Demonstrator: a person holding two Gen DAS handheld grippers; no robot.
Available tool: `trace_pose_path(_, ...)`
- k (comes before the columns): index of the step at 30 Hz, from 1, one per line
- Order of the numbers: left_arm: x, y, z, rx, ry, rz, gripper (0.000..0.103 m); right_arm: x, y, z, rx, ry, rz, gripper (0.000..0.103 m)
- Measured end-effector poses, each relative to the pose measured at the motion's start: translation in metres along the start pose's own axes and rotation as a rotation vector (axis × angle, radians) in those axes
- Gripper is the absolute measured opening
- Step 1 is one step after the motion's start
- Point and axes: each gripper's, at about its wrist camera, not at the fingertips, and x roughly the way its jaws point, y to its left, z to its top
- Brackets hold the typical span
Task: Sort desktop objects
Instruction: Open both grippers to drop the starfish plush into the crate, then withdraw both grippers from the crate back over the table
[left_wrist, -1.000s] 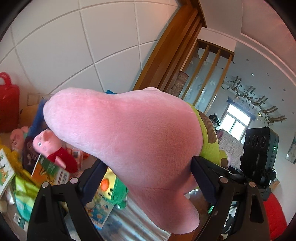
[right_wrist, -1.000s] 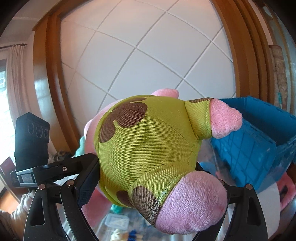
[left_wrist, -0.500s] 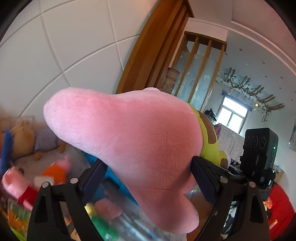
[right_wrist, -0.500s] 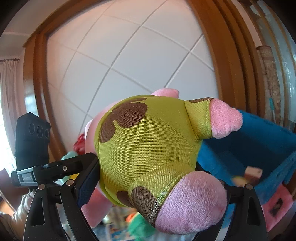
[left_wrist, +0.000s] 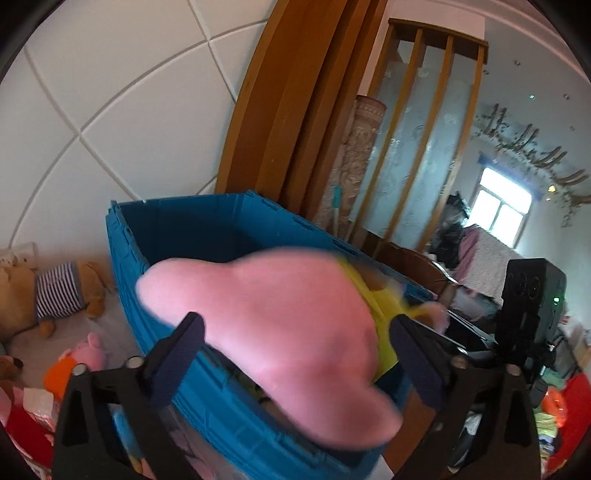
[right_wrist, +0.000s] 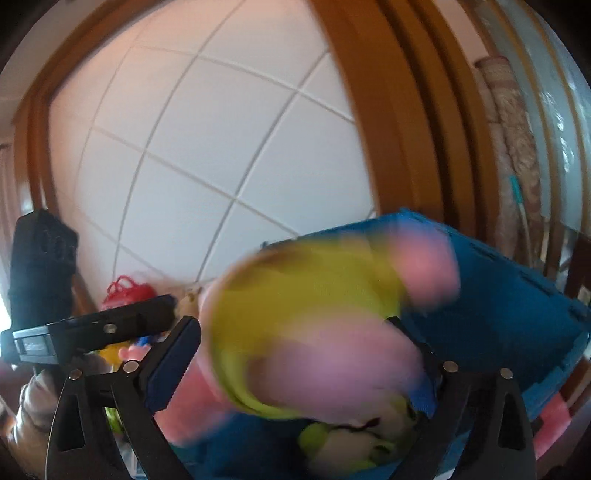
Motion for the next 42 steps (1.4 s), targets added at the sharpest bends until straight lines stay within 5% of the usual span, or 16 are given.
trace_pose_path(7,0.028,-0.008,0.005,-0.004,0.030,0.058,0.103,0.009,-0.051,-0.001,0.049,0.010,-0.009,0.099)
trace_pose_path(31,0.013,-0.010,-0.020,0.004,0.046,0.153,0.103,0.011,-0.022,-0.015,-0.019,0.037,0.008,0.099)
trace_pose_path(42,-0.034,0.031,-0.048,-0.033,0.011,0.337,0.103,0.034,0.018,-0.019,-0.062,0.065,0.101,0.102)
